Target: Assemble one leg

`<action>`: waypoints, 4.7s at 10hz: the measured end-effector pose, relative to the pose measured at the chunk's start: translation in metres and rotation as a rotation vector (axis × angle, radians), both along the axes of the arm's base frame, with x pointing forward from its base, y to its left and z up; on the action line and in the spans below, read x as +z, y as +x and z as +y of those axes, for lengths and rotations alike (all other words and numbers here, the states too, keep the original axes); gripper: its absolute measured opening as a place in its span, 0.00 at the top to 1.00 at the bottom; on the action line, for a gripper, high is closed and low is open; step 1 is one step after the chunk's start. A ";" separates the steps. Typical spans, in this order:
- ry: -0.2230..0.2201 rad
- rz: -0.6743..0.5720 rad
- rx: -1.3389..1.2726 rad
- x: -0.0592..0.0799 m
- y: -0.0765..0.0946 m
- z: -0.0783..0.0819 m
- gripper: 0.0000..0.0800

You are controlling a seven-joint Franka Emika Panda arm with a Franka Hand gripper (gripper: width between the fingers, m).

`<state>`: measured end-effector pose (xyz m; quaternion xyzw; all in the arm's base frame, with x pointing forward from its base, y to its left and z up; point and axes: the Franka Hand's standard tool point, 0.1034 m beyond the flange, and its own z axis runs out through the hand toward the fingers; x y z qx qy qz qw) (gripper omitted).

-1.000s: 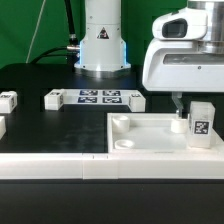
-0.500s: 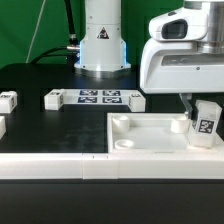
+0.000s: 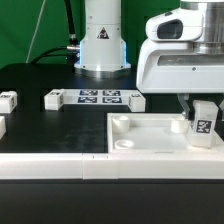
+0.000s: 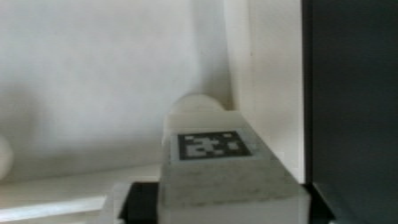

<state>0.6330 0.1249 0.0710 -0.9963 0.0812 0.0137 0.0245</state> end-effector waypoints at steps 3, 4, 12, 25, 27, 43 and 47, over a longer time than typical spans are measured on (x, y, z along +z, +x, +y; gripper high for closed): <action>0.014 0.024 -0.405 -0.001 -0.001 -0.001 0.63; 0.019 0.032 -0.497 -0.001 -0.001 -0.002 0.63; 0.031 0.078 -1.232 -0.002 0.001 -0.001 0.63; 0.041 0.028 -0.438 -0.004 -0.002 0.005 0.19; 0.045 0.008 -0.202 -0.004 -0.001 0.001 0.19; 0.024 0.011 -0.449 -0.004 0.000 -0.004 0.64; 0.046 0.040 -0.860 -0.004 0.003 -0.006 0.64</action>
Offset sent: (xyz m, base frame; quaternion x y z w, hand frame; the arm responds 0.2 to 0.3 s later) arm -0.0017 -0.0090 0.0012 -0.0007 -0.0034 0.2072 0.9783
